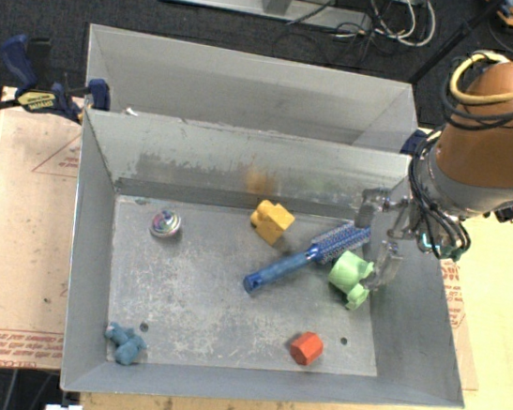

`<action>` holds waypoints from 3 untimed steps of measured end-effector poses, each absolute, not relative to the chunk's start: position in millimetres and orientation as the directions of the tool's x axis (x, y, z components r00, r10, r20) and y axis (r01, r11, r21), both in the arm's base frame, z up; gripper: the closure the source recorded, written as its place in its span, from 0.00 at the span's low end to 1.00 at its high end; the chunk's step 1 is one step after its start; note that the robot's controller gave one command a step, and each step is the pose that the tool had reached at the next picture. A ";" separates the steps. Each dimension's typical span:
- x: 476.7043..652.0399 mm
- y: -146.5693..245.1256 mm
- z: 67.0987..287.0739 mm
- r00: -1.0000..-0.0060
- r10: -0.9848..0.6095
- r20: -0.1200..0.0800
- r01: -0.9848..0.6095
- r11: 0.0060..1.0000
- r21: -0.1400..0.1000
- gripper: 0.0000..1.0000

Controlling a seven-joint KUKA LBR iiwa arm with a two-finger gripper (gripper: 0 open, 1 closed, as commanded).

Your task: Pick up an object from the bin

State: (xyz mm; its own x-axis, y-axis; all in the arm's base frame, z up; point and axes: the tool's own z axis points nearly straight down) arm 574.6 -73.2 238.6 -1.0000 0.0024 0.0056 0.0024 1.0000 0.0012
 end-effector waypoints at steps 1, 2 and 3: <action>594.0 -82.4 70.6 -1.000 0.029 -0.009 0.029 1.000 0.001 0.00; 616.4 -56.7 75.6 -1.000 -0.022 -0.018 -0.022 1.000 -0.003 0.00; 653.2 -53.1 106.4 -0.998 -0.061 -0.011 -0.061 0.998 -0.001 0.00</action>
Offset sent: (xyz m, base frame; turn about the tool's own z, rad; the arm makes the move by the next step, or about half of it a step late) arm 0.0164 -0.0100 -0.1686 0.0271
